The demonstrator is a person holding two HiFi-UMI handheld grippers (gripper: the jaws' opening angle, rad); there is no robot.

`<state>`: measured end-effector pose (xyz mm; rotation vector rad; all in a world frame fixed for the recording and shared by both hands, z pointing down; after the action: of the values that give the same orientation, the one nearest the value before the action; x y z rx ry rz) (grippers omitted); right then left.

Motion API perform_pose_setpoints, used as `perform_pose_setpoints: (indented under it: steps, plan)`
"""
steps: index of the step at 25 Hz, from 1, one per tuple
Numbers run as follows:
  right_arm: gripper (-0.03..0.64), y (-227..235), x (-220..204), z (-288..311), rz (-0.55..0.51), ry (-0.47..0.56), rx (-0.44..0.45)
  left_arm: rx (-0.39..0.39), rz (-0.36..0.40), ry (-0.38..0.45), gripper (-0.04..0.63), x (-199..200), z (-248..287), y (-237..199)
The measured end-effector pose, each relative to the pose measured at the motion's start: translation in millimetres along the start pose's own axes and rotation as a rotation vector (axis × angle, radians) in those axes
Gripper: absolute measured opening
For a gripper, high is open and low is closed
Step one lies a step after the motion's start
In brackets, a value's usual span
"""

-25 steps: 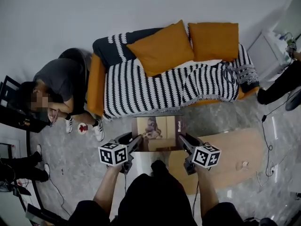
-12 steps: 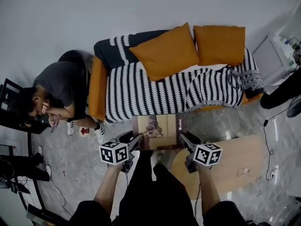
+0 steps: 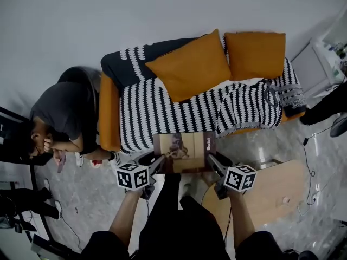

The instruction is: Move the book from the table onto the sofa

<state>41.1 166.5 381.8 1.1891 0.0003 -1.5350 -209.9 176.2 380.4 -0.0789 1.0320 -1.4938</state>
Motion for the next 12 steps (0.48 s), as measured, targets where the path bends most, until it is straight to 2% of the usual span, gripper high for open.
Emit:
perform_pose_setpoints:
  steps: [12]
  plan:
    - [0.158, 7, 54, 74, 0.053, 0.007, -0.056, -0.049, 0.012, -0.061, 0.186, 90, 37, -48]
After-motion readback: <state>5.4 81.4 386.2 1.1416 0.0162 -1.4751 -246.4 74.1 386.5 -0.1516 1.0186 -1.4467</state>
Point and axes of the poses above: the fingertips, and each gripper's own axes: z forward along the fingers, y to its right, x out of its top, the point moved 4 cm from there along -z, backward along the fingers, and after that the axes turned 7 degrees about -z, right-handed, at the moved point
